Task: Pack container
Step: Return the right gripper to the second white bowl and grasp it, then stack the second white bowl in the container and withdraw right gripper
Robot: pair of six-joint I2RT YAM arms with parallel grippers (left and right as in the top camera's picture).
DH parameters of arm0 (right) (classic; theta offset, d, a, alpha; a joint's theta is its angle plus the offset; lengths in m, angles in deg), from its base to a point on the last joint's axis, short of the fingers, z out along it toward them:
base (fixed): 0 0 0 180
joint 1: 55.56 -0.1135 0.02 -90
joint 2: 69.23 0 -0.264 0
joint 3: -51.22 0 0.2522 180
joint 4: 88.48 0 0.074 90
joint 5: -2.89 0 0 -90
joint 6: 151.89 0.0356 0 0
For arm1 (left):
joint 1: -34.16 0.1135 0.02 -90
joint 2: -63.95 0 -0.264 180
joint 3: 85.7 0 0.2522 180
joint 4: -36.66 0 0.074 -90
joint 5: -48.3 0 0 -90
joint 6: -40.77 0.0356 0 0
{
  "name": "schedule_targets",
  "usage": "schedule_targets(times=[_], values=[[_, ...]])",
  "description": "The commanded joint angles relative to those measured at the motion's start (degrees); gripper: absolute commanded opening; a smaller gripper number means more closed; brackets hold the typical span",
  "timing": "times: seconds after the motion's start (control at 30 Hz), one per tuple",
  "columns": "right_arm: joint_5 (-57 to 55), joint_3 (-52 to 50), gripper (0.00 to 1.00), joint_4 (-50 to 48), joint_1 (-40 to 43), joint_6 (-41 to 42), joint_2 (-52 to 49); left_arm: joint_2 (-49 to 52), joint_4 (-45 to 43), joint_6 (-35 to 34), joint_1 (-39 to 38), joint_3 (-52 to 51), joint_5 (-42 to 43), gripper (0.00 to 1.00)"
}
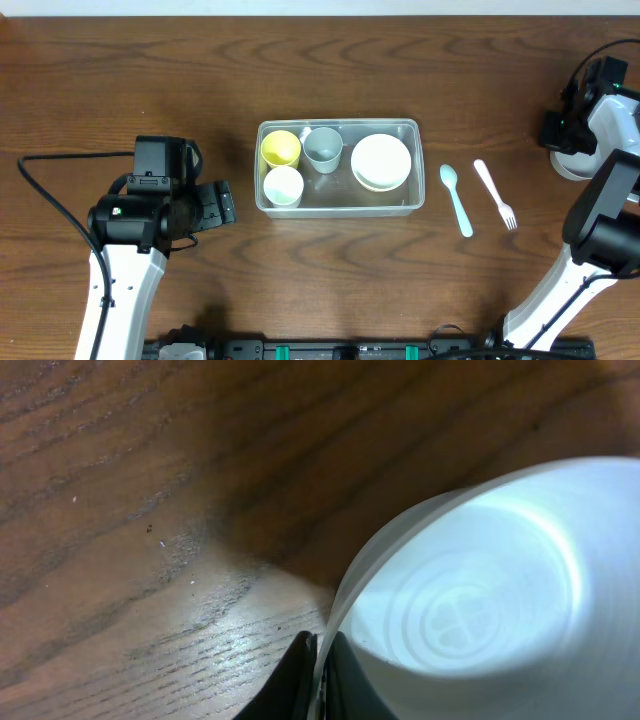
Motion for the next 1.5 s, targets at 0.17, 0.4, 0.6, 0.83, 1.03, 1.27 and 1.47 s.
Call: schedule_targets(times=[0.17, 0.4, 0.6, 0.83, 1.03, 1.27, 1.47], values=[[6.9, 0.3, 0.01, 1.0, -2.0, -0.2, 5.2, 0.0, 0.1, -0.6, 0.2, 0.0, 0.2, 0.87], [14.9, 0.5, 0.01, 2.2, -10.1, -2.5, 20.3, 0.0, 0.1, -0.6, 0.2, 0.0, 0.2, 0.87], [13.4, 0.5, 0.01, 5.4, -26.8, -6.9, 29.3, 0.0, 0.3, -0.6, 0.2, 0.0, 0.2, 0.87], [6.6, 0.3, 0.01, 11.6, -47.0, -9.3, 29.7, 0.0, 0.6, -0.6, 0.2, 0.0, 0.2, 0.87], [4.5, 0.2, 0.01, 12.1, -53.1, -4.0, 28.5, 0.0, 0.7, -0.5, 0.2, 0.0, 0.2, 0.87], [5.6, -0.2, 0.01, 15.3, -53.3, -1.5, 23.8, 0.0, 1.0, -0.6, 0.2, 0.0, 0.2, 0.87], [5.6, -0.2, 0.01, 16.5, -53.4, 0.5, 18.4, 0.0, 1.0, -0.5, 0.2, 0.0, 0.2, 0.87]])
